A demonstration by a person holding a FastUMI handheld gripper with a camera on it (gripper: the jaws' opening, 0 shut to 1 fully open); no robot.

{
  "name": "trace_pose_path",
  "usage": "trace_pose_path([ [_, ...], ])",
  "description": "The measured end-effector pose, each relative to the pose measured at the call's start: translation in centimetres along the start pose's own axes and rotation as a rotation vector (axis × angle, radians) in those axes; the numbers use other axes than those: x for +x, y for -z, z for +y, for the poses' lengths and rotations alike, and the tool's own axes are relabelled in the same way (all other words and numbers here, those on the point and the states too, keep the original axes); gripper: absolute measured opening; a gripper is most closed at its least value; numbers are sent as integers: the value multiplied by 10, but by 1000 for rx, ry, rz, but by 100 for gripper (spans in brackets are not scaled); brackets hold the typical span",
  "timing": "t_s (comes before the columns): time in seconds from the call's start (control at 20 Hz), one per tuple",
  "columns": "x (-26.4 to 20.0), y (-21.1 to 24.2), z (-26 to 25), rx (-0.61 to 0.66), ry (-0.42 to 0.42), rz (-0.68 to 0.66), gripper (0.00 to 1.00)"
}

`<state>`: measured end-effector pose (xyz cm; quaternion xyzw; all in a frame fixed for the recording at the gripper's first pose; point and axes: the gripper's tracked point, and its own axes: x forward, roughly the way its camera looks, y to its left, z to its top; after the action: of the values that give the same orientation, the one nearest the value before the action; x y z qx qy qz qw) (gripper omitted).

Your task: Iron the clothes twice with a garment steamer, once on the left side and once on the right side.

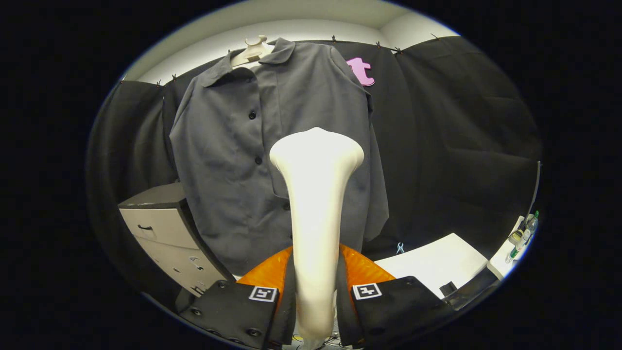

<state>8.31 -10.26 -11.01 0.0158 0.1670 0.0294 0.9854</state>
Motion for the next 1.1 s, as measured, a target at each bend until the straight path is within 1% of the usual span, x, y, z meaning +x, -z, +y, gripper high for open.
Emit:
trace_pose_path([
  [0.2, -20, -25, 27, -32, -22, -66, 42],
  [0.45, -39, -43, 68, -56, -47, -114, 43],
  [0.55, -44, -52, 82, -58, -42, -150, 43],
  [0.85, -62, -51, 124, -47, -53, -188, 42],
  [1.1, -73, -54, 140, -52, -43, -219, 43],
])
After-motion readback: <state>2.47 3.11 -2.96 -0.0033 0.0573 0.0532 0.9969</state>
